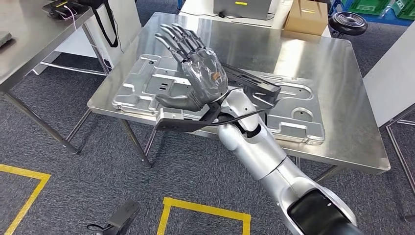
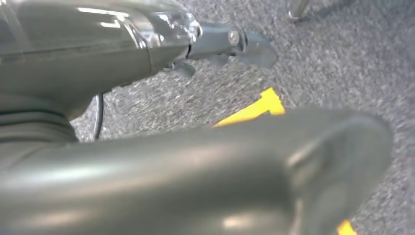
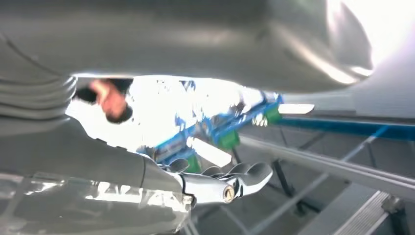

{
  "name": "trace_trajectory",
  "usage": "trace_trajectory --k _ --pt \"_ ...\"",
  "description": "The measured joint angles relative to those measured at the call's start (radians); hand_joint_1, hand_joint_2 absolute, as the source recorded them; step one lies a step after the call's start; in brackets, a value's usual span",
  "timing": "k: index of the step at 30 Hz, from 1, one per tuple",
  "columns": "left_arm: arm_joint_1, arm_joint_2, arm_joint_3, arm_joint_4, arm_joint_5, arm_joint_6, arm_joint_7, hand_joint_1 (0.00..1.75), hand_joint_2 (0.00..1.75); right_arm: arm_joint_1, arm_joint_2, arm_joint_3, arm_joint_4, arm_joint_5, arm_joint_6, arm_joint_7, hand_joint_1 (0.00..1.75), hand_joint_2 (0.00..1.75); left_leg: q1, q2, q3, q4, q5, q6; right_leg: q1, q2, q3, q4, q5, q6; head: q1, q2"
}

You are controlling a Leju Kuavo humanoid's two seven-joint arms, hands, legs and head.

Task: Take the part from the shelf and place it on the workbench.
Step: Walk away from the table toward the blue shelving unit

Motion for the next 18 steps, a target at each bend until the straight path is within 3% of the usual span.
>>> trace_trajectory --k 2,4,5,6,7,9,11,14,15,16,18 --pt "0.000 0.000 0.000 0.000 0.005 0.001 -0.001 0.00 0.00 0.012 0.011 0.006 -0.027 -0.044 0.042 -0.011 0.00 0.00 -0.003 0.000 -0.023 0.069 -0.065 -0.006 -0.007 -0.003 -0.012 -0.008 0.018 -0.010 -0.011 0.000" --pt "0.001 0.001 0.000 0.000 0.008 0.001 -0.001 0.00 0.00 0.030 0.018 0.018 -0.057 -0.074 0.073 -0.014 0.00 0.00 -0.002 0.000 -0.055 0.195 -0.144 -0.010 -0.007 -0.004 -0.028 -0.008 0.031 -0.016 -0.024 0.000" --pt "0.001 0.001 0.000 0.000 0.010 0.001 -0.002 0.00 0.00 0.040 0.020 0.026 -0.071 -0.083 0.083 -0.013 0.00 0.00 -0.002 0.000 -0.061 0.241 -0.162 -0.011 -0.007 -0.004 -0.036 -0.007 0.037 -0.015 -0.027 0.000" --pt "0.001 0.002 0.000 0.000 0.010 0.001 -0.002 0.00 0.00 0.051 0.022 0.035 -0.085 -0.090 0.090 -0.012 0.00 0.00 -0.001 0.000 -0.053 0.257 -0.161 -0.012 -0.007 -0.004 -0.045 -0.006 0.043 -0.014 -0.029 0.000" --pt "0.001 0.002 0.000 0.000 0.011 0.001 -0.002 0.00 0.00 0.060 0.025 0.044 -0.099 -0.097 0.097 -0.012 0.00 0.00 0.000 0.000 -0.027 0.234 -0.143 -0.013 -0.008 -0.004 -0.054 -0.003 0.048 -0.013 -0.030 0.000" --pt "0.000 0.003 0.000 0.000 0.011 0.001 -0.002 0.00 0.00 0.072 0.031 0.063 -0.129 -0.113 0.108 -0.011 0.00 0.00 0.003 0.001 0.063 0.103 -0.101 -0.015 -0.009 -0.003 -0.070 0.006 0.055 -0.007 -0.032 0.000" --pt "-0.001 0.004 0.000 0.000 0.013 0.002 -0.002 0.00 0.00 0.083 0.038 0.080 -0.161 -0.138 0.121 -0.010 0.00 0.00 0.002 -0.002 0.123 0.000 -0.090 -0.013 -0.007 -0.003 -0.084 0.017 0.062 0.000 -0.032 0.000" --pt "0.002 0.003 0.000 0.000 0.015 0.002 -0.003 0.00 0.00 0.102 0.044 0.102 -0.190 -0.200 0.156 -0.007 0.00 0.00 -0.001 -0.005 0.121 -0.018 -0.087 0.001 -0.006 -0.003 -0.094 0.024 0.073 0.013 -0.032 0.000" --pt "0.002 0.003 0.000 0.000 0.016 0.001 -0.004 0.00 0.00 0.109 0.045 0.107 -0.194 -0.225 0.173 -0.007 0.00 0.00 0.000 -0.004 0.115 -0.017 -0.081 0.010 -0.007 -0.003 -0.098 0.031 0.063 0.018 -0.032 0.000" --pt "0.002 0.002 0.000 0.000 0.017 0.001 -0.006 0.00 0.00 0.117 0.046 0.111 -0.197 -0.258 0.197 -0.007 0.00 0.00 0.001 -0.002 0.108 -0.018 -0.074 0.019 -0.008 -0.003 -0.107 0.053 0.038 0.022 -0.029 0.000" --pt "0.002 0.002 0.001 -0.001 0.021 0.001 -0.010 0.00 0.00 0.135 0.049 0.117 -0.200 -0.333 0.247 -0.009 0.00 0.00 0.003 0.000 0.088 -0.018 -0.059 0.032 -0.012 -0.003 -0.140 0.152 -0.046 0.029 -0.022 0.000"
